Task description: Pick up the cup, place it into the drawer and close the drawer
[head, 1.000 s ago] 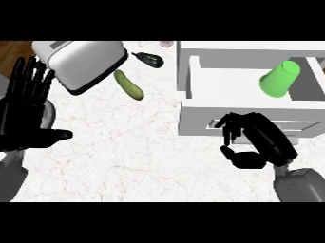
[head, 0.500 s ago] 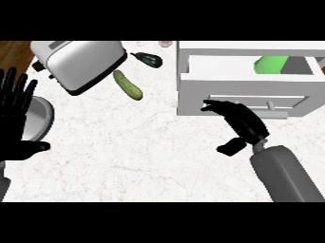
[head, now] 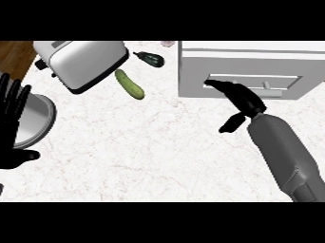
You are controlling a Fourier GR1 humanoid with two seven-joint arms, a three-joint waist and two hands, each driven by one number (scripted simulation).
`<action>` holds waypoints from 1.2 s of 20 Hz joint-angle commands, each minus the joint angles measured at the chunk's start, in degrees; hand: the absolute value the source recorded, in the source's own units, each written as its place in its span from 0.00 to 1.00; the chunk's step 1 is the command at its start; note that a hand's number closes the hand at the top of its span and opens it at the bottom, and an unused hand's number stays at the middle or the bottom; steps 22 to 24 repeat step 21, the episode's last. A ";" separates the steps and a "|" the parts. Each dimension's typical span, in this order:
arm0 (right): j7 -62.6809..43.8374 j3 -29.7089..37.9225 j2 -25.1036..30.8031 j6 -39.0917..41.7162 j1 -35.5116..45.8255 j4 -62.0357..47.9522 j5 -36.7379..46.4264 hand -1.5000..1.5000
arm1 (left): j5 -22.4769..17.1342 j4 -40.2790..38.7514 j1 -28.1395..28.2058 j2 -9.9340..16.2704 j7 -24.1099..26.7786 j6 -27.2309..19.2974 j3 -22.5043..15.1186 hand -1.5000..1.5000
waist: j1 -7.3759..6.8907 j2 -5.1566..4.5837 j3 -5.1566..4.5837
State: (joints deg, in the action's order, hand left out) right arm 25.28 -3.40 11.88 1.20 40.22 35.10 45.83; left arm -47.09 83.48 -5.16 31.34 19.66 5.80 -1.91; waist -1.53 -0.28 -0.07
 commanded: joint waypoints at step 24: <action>9.93 7.26 10.54 3.86 17.77 -25.75 -1.15 0.00 | 4.63 -0.80 -3.26 -3.69 -0.06 -0.21 -0.95 0.00 | -3.63 -1.68 0.31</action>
